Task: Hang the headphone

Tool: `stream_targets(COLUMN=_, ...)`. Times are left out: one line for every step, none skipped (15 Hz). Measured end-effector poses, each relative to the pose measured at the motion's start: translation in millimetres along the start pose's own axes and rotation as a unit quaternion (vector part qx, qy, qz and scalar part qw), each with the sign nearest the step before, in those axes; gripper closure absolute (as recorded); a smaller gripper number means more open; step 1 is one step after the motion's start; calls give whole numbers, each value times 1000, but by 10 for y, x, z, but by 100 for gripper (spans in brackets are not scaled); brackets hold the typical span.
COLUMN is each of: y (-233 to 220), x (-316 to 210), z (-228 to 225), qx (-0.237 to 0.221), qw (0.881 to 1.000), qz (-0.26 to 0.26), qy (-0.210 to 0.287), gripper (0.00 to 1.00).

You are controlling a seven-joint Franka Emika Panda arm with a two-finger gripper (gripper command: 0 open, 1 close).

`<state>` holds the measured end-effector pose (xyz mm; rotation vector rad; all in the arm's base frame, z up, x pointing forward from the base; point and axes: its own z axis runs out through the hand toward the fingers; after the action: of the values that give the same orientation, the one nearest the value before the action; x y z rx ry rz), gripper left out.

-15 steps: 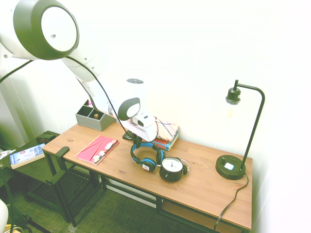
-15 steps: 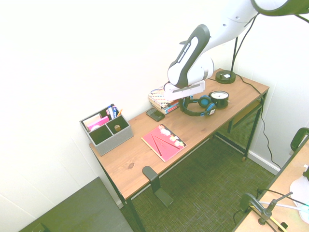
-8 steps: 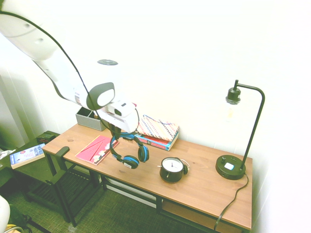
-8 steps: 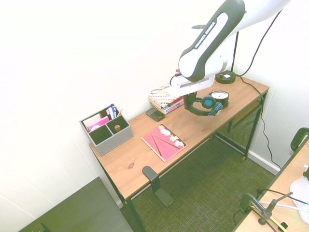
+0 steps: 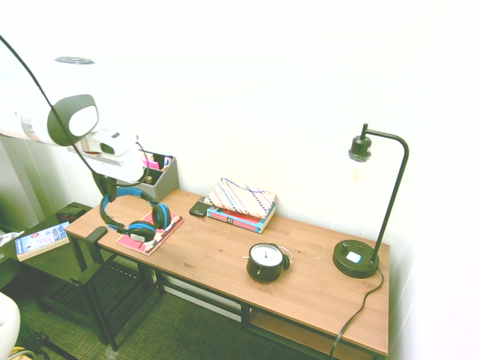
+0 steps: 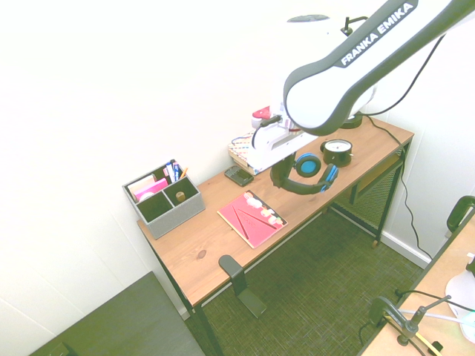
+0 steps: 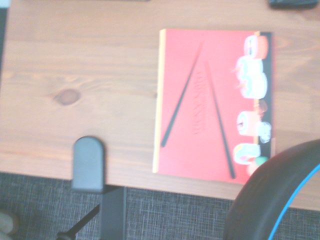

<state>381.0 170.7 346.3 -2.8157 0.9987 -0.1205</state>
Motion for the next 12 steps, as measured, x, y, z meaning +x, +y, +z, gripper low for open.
stream_targets(y=-64, x=-202, z=40, qx=-4, qw=1000, qz=-12, qy=0, gripper=100)
stream_targets(y=-99, x=-381, z=94, qx=-8, qw=1000, qz=-21, qy=1, gripper=100)
stream_targets(y=-114, x=-546, z=158, qx=-12, qw=999, qz=-30, qy=1, gripper=100)
stream_targets(y=-111, x=-714, z=253, qx=-14, qw=999, qz=-41, qy=1, gripper=100)
stream_targets(y=-90, x=-876, z=382, qx=-14, qw=999, qz=-52, qy=2, gripper=100)
stream_targets(y=-78, x=-1028, z=527, qx=-13, qw=998, qz=-62, qy=6, gripper=100)
stream_targets(y=-94, x=-1173, z=675, qx=-15, qw=998, qz=-67, qy=8, gripper=100)
stream_targets(y=-99, x=-1295, z=832, qx=-20, qw=997, qz=-72, qy=8, gripper=100)
stream_targets(y=-91, x=-1383, z=974, qx=-23, qw=997, qz=-75, qy=8, gripper=100)
stream_targets(y=-78, x=-1439, z=1098, qx=-26, qw=997, qz=-76, qy=9, gripper=100)
stream_targets(y=-73, x=-1466, z=1206, qx=-29, qw=997, qz=-75, qy=10, gripper=100)
stream_targets(y=-102, x=-1484, z=1292, qx=-32, qw=997, qz=-72, qy=11, gripper=100)
